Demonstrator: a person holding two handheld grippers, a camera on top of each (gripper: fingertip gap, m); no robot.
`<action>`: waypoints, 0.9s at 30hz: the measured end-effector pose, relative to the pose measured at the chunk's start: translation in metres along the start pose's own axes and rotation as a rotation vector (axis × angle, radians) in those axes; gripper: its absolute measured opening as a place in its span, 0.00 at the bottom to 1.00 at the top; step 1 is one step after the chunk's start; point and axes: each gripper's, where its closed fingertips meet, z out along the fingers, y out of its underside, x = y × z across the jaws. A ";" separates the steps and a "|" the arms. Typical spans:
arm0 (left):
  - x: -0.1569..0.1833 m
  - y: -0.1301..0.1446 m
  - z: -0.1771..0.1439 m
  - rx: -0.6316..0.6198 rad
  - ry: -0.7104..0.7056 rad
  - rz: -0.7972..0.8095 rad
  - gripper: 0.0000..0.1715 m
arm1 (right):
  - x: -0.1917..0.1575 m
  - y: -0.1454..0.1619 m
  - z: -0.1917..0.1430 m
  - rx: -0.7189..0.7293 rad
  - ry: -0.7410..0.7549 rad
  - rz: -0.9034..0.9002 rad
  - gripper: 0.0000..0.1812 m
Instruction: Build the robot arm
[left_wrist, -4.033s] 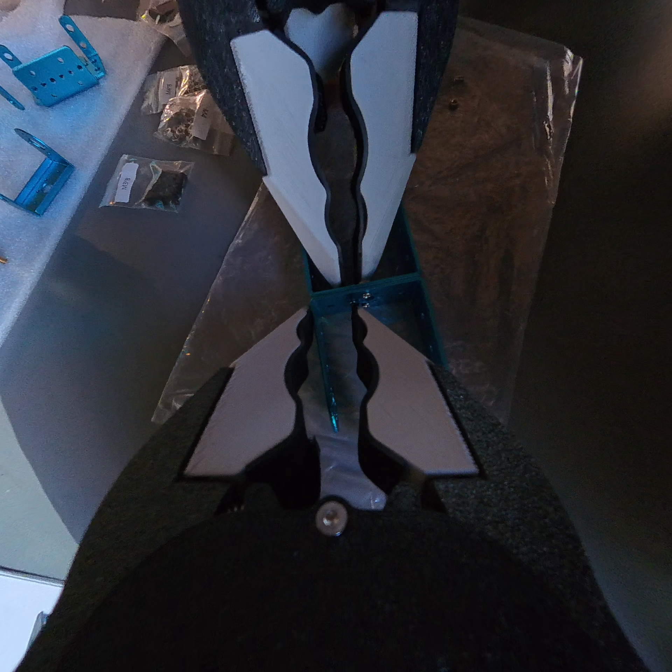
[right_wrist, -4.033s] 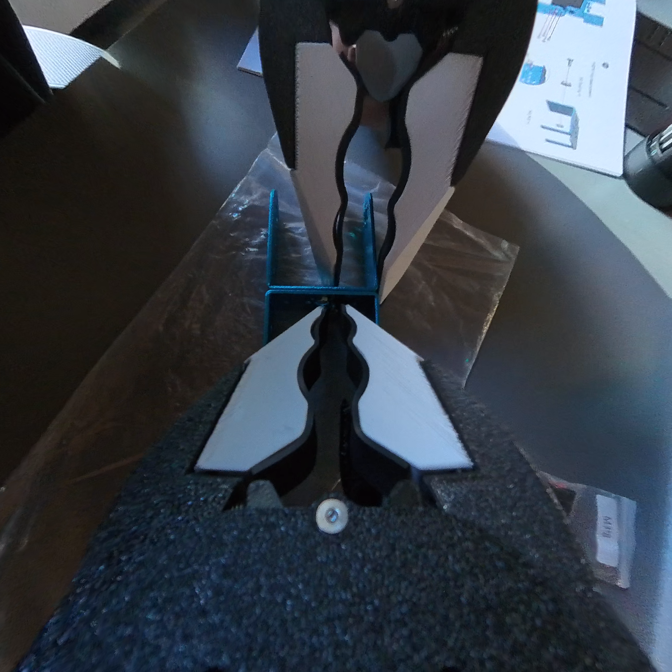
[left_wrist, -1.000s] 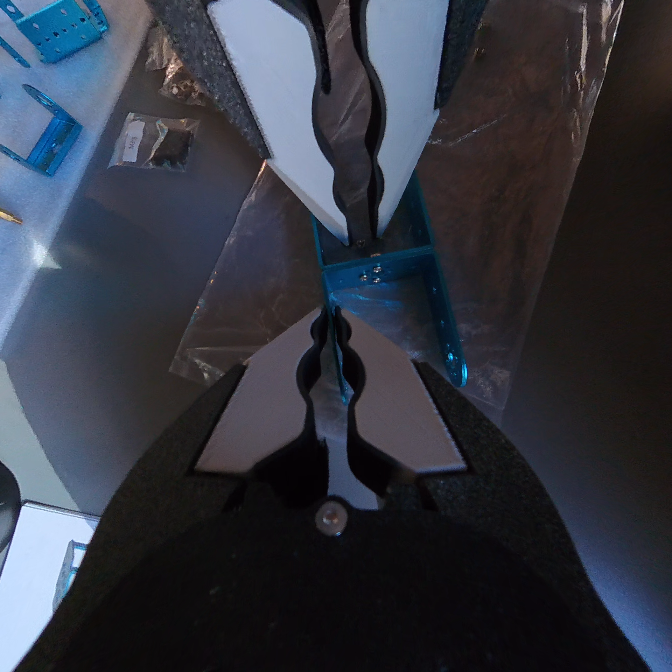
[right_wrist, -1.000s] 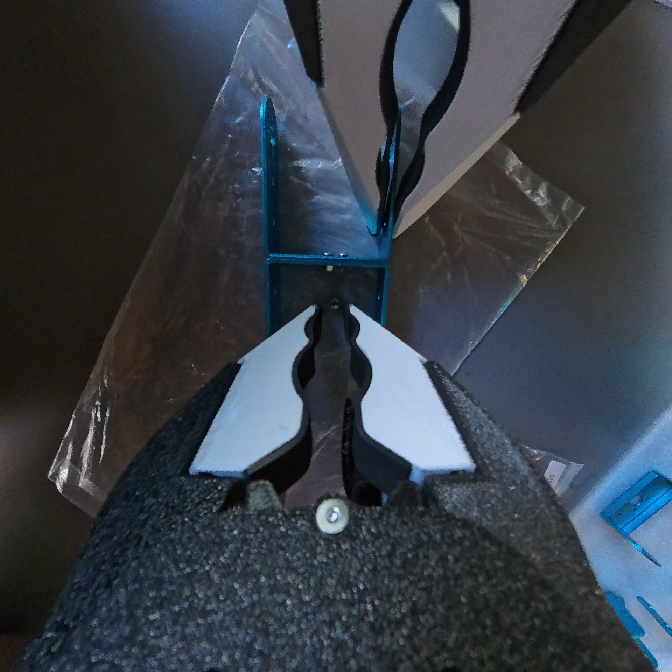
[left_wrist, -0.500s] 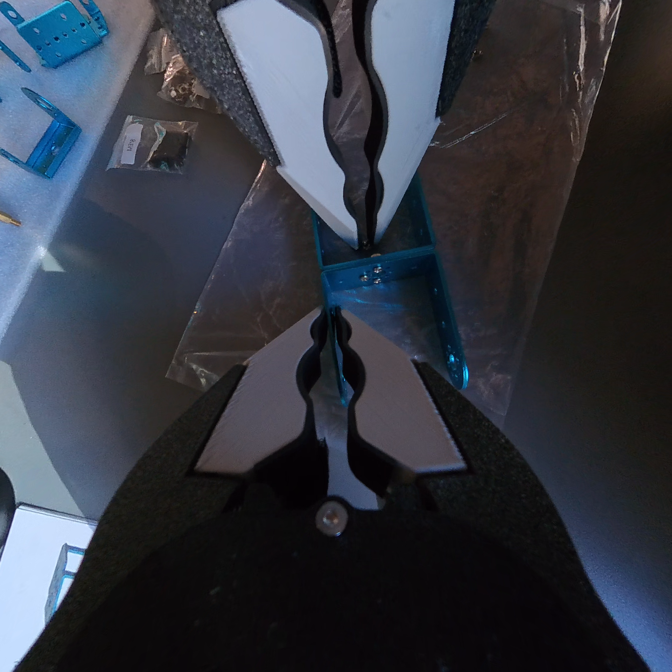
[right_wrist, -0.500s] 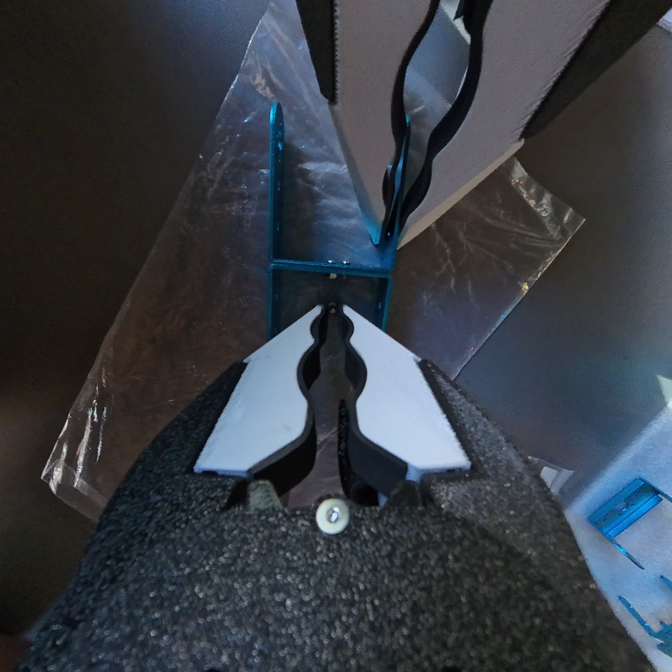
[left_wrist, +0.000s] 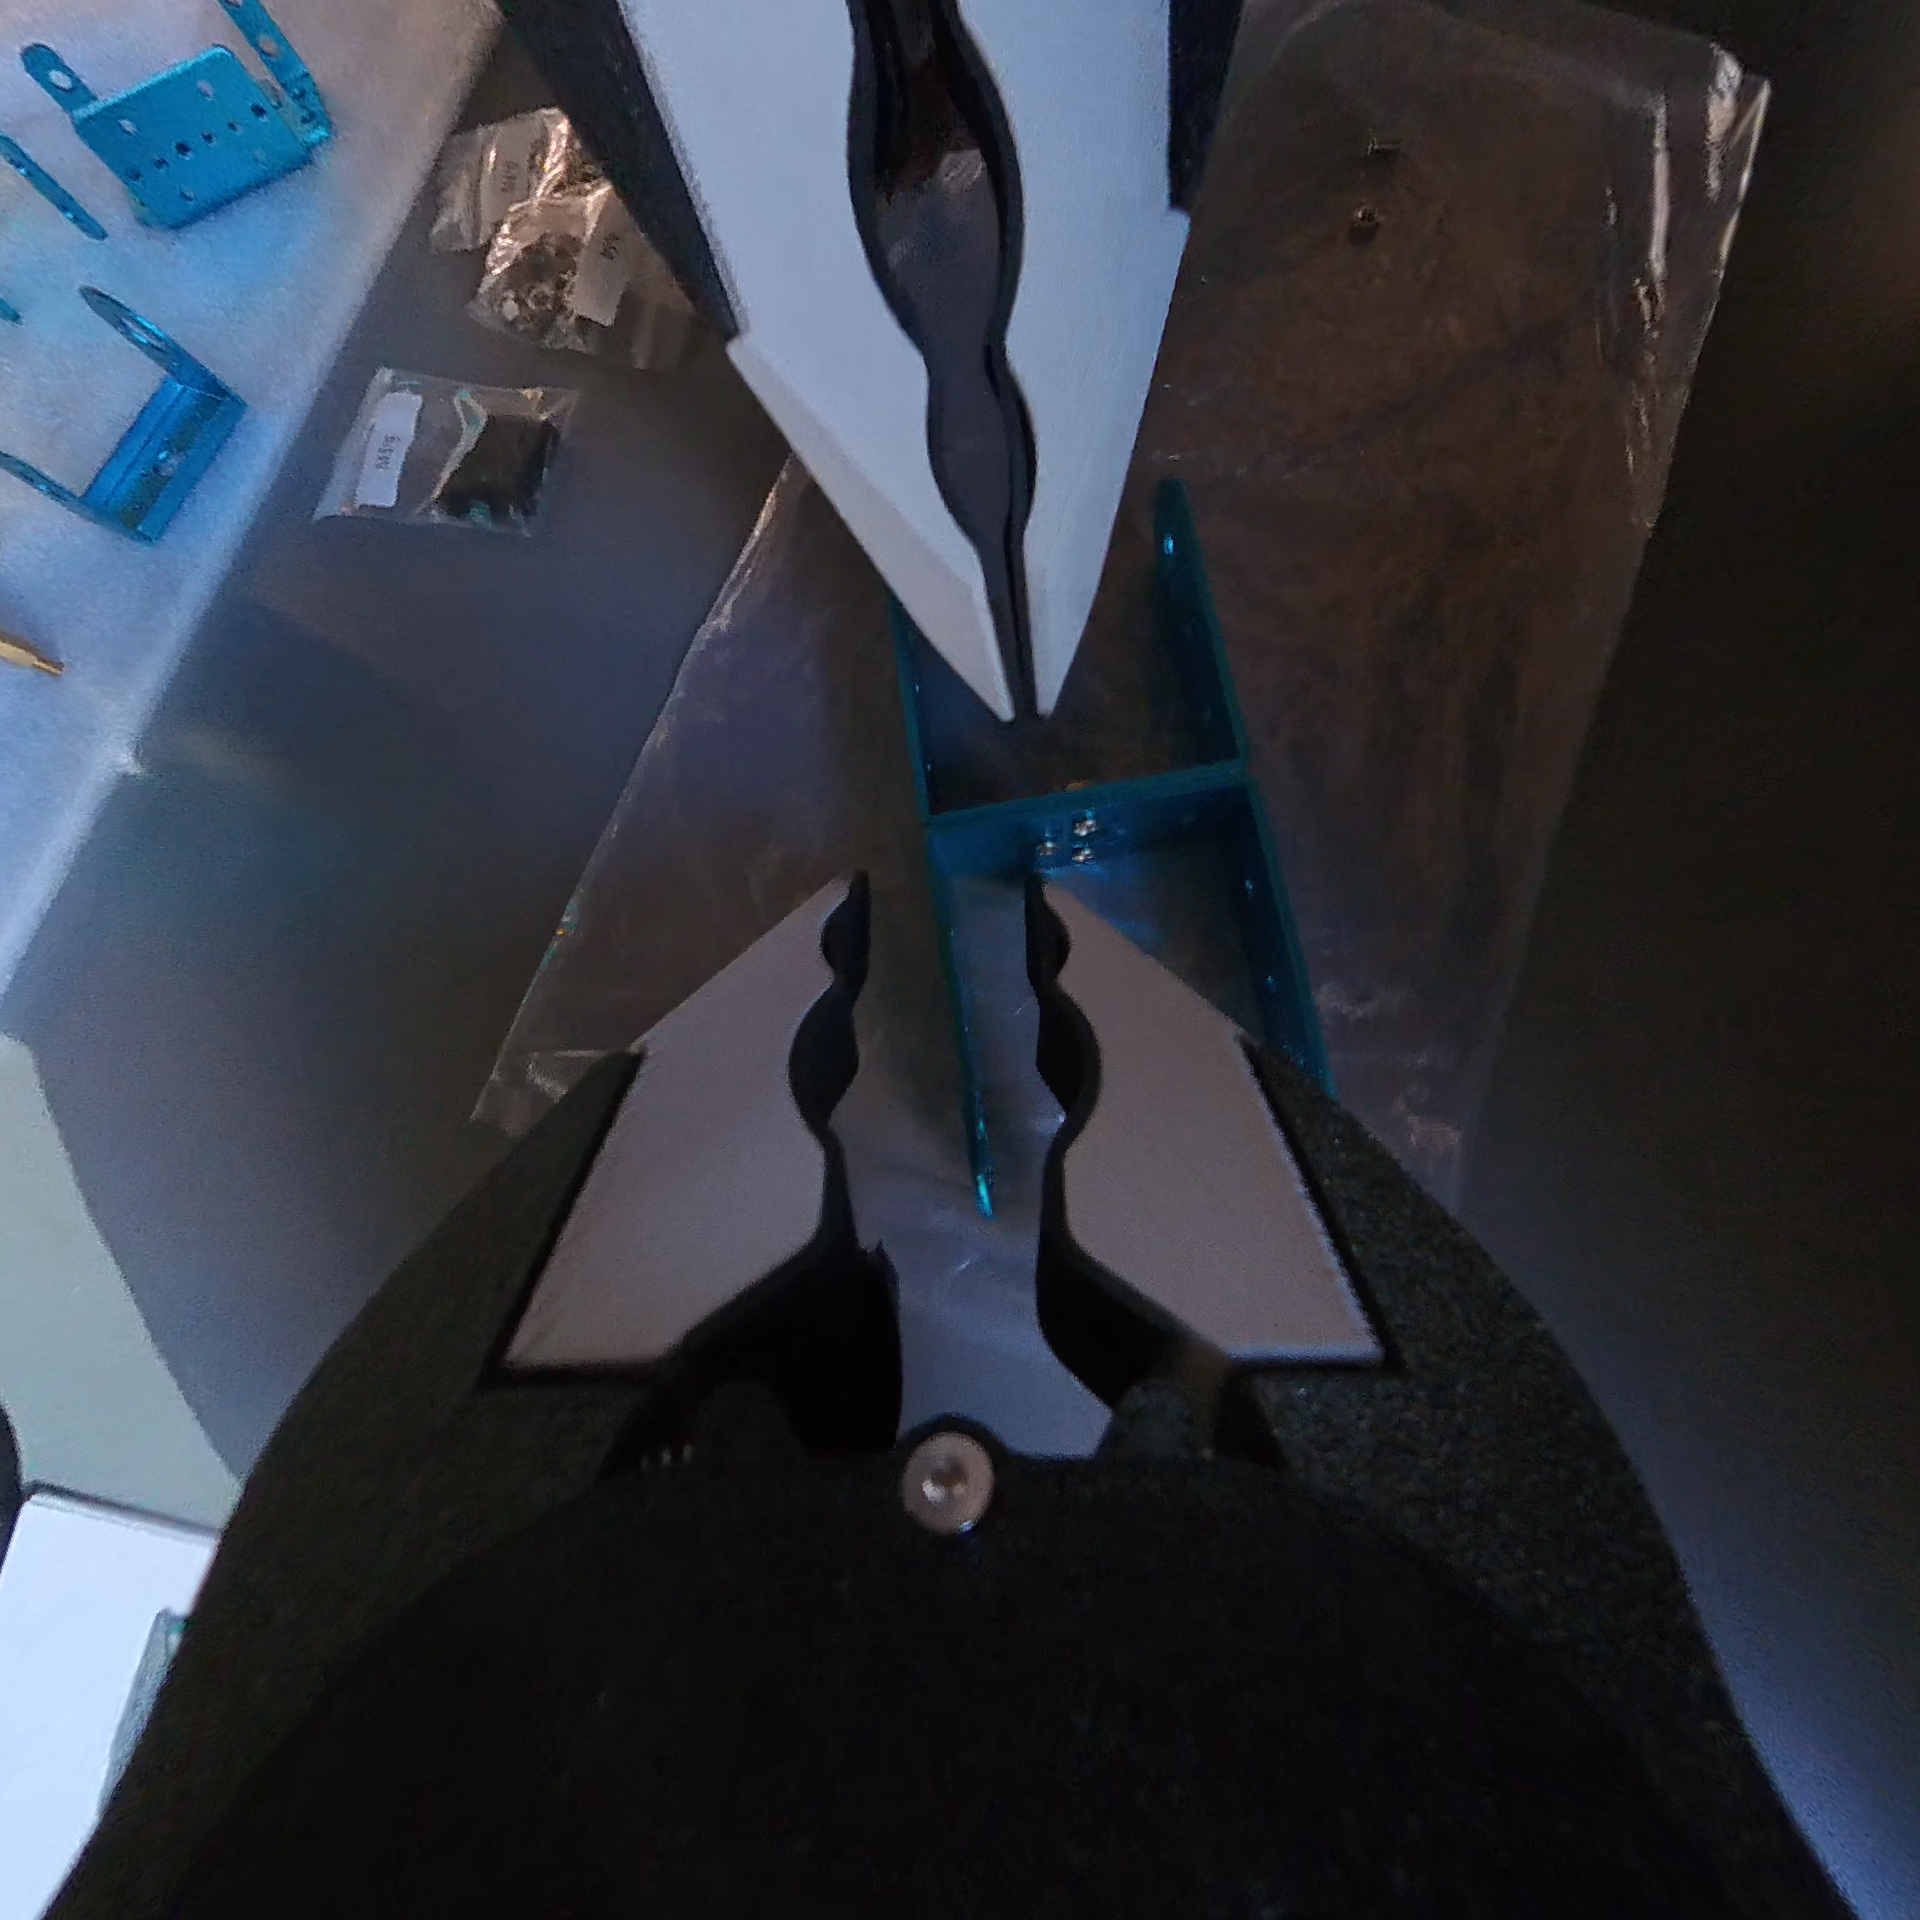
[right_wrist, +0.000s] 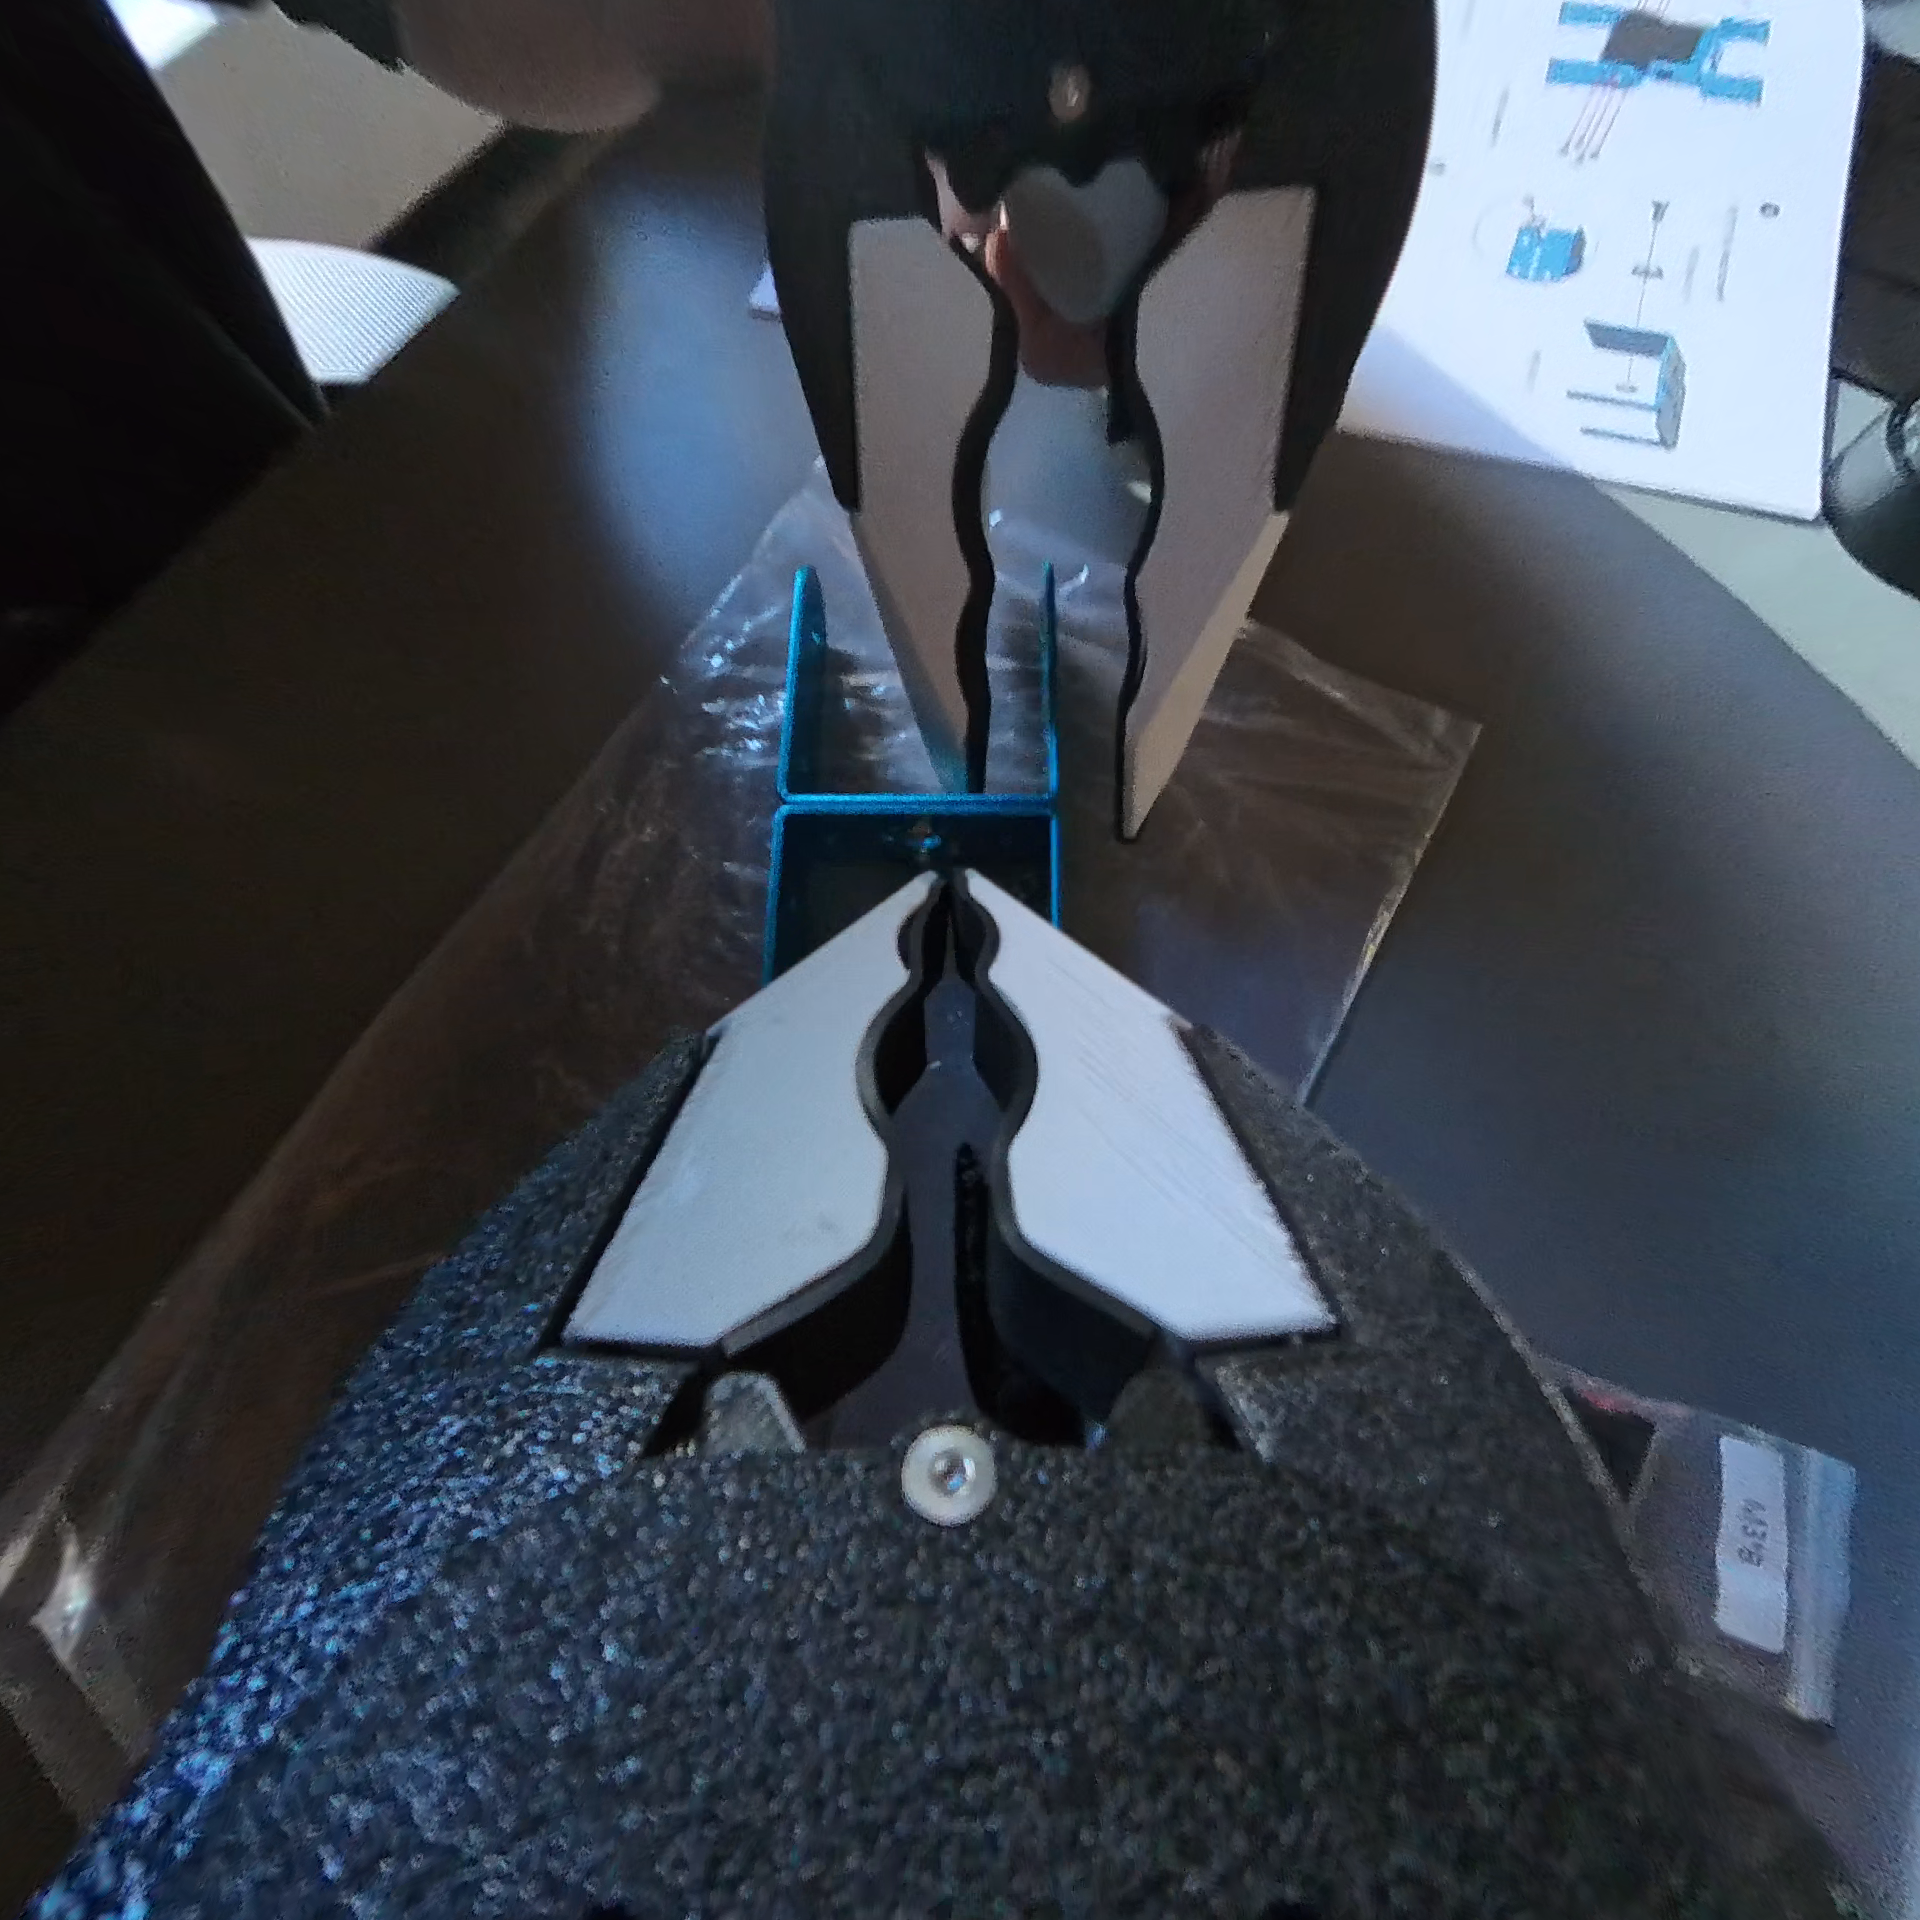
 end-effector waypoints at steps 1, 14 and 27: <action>0.000 0.000 0.001 0.000 0.002 0.002 0.17 | 0.000 0.004 0.001 -0.025 0.004 -0.004 0.00; -0.010 0.020 -0.025 -0.057 -0.036 -0.014 0.01 | 0.007 0.012 0.014 -0.311 0.082 -0.084 0.08; -0.009 0.027 -0.035 -0.060 -0.064 -0.035 0.01 | 0.014 0.014 0.022 -0.507 -0.034 -0.098 0.03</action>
